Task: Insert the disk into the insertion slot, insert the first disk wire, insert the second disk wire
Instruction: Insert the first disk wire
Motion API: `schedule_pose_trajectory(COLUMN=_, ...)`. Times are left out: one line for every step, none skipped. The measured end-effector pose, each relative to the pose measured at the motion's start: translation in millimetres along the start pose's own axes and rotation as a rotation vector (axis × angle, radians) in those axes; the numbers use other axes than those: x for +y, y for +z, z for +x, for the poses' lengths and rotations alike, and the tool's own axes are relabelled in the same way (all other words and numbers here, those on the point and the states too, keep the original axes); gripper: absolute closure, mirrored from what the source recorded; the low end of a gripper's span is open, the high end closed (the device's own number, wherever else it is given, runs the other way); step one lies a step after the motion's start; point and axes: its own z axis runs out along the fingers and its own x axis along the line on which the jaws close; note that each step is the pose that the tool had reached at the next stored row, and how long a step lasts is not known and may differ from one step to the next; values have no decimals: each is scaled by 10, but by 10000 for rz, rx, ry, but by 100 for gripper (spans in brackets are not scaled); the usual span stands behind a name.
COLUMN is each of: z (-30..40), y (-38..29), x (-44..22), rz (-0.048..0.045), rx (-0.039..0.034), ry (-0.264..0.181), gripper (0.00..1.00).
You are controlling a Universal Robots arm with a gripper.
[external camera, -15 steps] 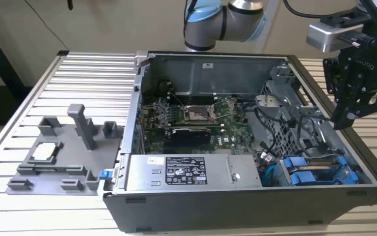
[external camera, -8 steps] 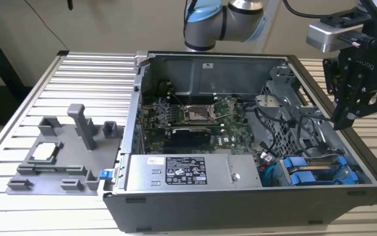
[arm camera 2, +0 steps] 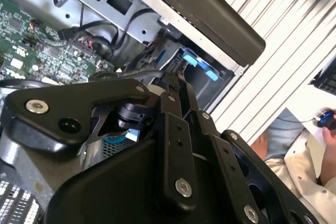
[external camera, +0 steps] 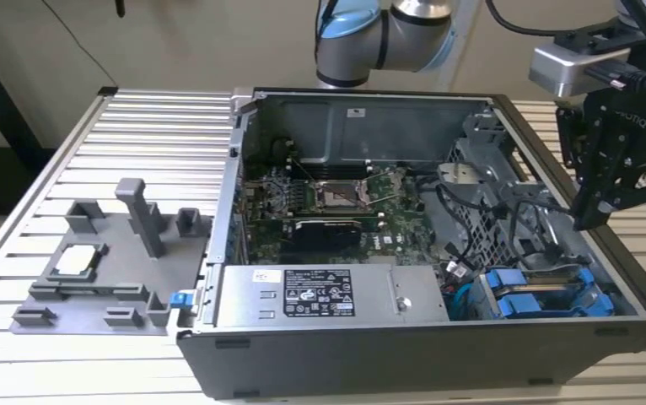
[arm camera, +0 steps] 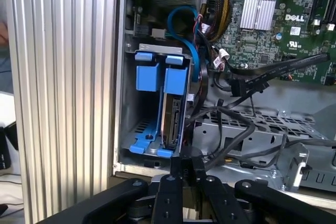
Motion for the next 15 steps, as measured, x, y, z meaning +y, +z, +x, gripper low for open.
schedule_pose_trajectory(z=29, y=6, x=3, rz=-25, rx=-3, ry=0, gripper=81)
schedule_pose_trajectory(z=60, y=11, x=7, rz=-52, rx=-3, ry=2, gripper=81)
schedule_pose_trajectory(z=91, y=16, x=12, rz=-79, rx=-5, ry=5, gripper=81)
schedule_pose_trajectory(z=123, y=22, x=16, rz=-107, rx=-9, ry=8, gripper=81)
schedule_pose_trajectory(z=156, y=27, x=20, rz=-135, rx=-11, ry=11, gripper=81)
schedule_pose_trajectory(z=188, y=32, x=24, rz=-167, rx=-12, ry=14, gripper=81)
schedule_pose_trajectory(z=206, y=37, x=27, rz=-191, rx=-15, ry=21, gripper=81)
schedule_pose_trajectory(z=206, y=42, x=28, rz=-194, rx=-20, ry=40, gripper=81)
schedule_pose_trajectory(z=206, y=43, x=29, rz=-193, rx=-90, ry=93, gripper=81)
schedule_pose_trajectory(z=206, y=45, x=29, rz=-184, rx=-246, ry=169, gripper=81)
schedule_pose_trajectory(z=206, y=47, x=28, rz=-174, rx=-416, ry=249, gripper=81)
schedule_pose_trajectory(z=206, y=47, x=29, rz=-164, rx=-587, ry=333, gripper=81)
schedule_pose_trajectory(z=206, y=47, x=29, rz=-154, rx=-752, ry=413, gripper=81)
schedule_pose_trajectory(z=205, y=48, x=29, rz=-145, rx=-917, ry=495, gripper=81)
schedule_pose_trajectory(z=205, y=50, x=29, rz=-134, rx=-1095, ry=583, gripper=81)
